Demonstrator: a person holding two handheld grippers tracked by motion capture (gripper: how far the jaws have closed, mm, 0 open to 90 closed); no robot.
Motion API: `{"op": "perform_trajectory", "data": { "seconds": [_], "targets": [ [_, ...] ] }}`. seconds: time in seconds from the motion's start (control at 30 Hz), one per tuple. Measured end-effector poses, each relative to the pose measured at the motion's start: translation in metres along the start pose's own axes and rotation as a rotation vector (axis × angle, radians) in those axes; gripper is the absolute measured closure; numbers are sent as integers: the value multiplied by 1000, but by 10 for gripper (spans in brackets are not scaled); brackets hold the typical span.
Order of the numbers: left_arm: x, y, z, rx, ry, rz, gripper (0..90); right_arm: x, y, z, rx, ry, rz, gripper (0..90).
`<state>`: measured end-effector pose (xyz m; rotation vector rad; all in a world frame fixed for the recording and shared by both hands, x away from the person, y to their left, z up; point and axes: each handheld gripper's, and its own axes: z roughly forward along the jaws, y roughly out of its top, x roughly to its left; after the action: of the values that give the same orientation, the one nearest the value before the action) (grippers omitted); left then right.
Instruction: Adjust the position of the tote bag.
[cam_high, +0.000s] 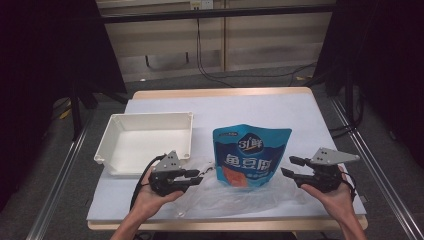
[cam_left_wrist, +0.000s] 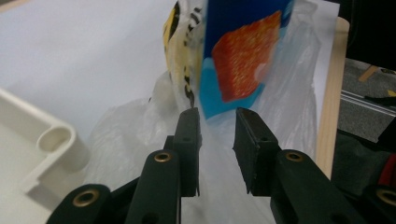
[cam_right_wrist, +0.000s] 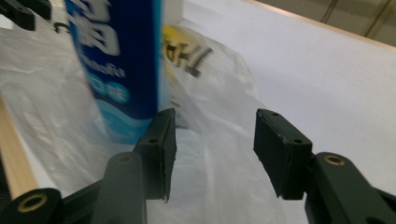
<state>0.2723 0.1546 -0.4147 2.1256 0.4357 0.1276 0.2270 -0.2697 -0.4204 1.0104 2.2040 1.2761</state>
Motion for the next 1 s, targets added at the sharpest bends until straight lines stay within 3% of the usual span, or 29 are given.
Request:
{"op": "perform_trajectory", "data": {
  "seconds": [0.07,0.13,0.2,0.23,0.3,0.33,0.37,0.4,0.43,0.53,0.67,0.8,0.83,1.0],
  "targets": [
    [-6,6,-2,-10,1,9,706,5,4,-2,-10,14,-11,525],
    [-8,9,-6,-32,-9,11,709,12,7,-3,-5,64,-24,626],
    [-9,10,-7,-32,-9,20,710,16,6,-3,5,69,-31,670],
    [-9,11,-8,-33,-24,19,718,21,3,-3,22,95,-28,756],
    [-9,10,-3,-31,-50,18,786,23,-2,-2,27,121,-24,844],
    [-9,10,-3,-31,-50,18,810,23,-2,-2,27,121,-24,844],
    [-8,6,8,0,-70,19,835,26,-6,1,33,145,-29,900],
    [-8,6,8,0,-70,19,851,26,-6,1,33,145,-29,900],
    [-6,2,21,56,-69,12,865,30,-6,7,50,171,-48,900],
    [-6,-3,26,68,-72,-17,867,34,-5,15,68,181,-66,900],
    [-5,-12,36,97,-45,-20,865,33,-10,30,115,159,-71,900],
    [0,-15,43,149,-23,-9,847,28,-21,38,183,148,-61,900],
    [1,-19,48,174,0,-12,835,27,-24,39,196,139,-56,900],
    [4,-23,54,201,1,-9,833,19,-32,43,255,106,-51,900]
  ]
}}
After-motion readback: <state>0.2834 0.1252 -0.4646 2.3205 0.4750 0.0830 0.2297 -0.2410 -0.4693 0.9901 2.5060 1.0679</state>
